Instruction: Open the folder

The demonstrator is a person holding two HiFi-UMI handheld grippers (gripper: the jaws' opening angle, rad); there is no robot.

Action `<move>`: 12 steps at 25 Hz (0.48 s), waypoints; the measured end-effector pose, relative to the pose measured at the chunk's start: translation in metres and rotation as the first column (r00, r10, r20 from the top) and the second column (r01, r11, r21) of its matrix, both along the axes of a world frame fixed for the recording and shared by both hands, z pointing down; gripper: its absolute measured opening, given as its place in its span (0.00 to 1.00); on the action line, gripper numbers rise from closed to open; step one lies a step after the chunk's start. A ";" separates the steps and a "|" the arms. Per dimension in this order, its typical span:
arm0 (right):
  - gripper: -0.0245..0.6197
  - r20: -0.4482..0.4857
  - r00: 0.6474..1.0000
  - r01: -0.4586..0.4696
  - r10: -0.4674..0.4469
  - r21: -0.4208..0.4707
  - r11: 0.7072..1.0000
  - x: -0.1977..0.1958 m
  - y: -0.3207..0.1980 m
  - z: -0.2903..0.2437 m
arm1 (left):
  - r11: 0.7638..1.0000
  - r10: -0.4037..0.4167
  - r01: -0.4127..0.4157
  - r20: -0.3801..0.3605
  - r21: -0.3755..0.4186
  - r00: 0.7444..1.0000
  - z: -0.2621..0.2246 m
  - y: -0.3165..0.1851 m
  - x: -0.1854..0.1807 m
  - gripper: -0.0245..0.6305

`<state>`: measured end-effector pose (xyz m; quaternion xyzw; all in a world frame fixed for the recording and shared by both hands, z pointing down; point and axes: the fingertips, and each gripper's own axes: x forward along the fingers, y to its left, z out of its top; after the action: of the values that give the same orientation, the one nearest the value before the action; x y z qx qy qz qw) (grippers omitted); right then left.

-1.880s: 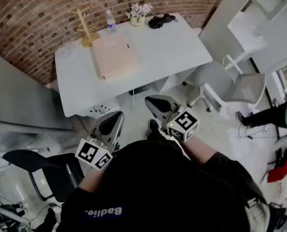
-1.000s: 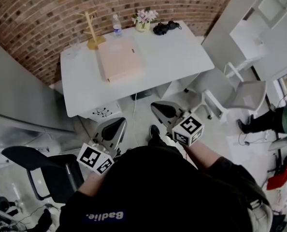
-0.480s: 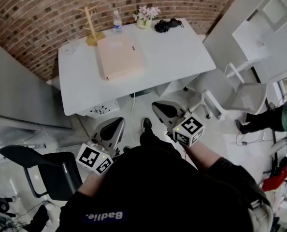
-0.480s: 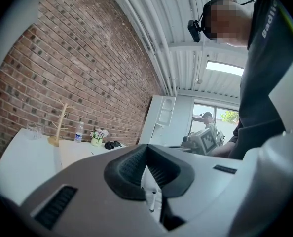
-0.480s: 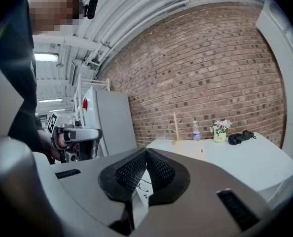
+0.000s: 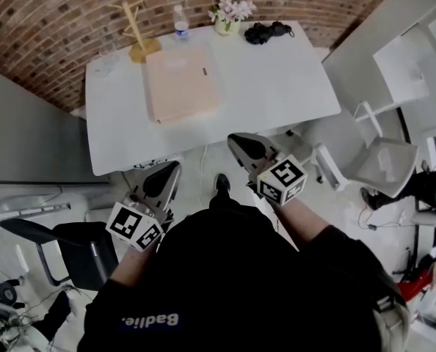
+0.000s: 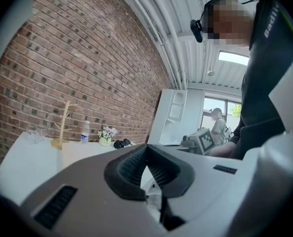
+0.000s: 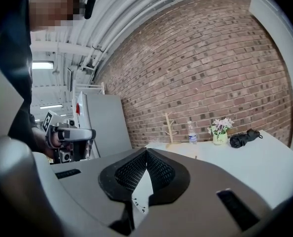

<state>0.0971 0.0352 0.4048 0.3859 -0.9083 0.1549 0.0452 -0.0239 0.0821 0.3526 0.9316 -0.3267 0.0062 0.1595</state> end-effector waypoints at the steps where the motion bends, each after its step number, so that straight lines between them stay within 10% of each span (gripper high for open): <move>1: 0.08 0.002 1.000 0.001 -0.001 -0.008 1.000 0.005 -0.011 0.003 | 1.000 -0.008 0.008 0.008 -0.004 1.000 0.001 -0.010 0.005 0.04; 12: 0.08 -0.018 0.997 0.074 -0.076 -0.063 0.995 0.028 -0.104 0.057 | 0.994 -0.113 0.113 0.116 0.004 0.987 0.034 -0.098 0.028 0.04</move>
<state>0.1252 -0.0687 0.4614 0.3515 -0.9163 0.1775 0.0724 0.0040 -0.0160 0.3865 0.9094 -0.3878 0.0516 0.1416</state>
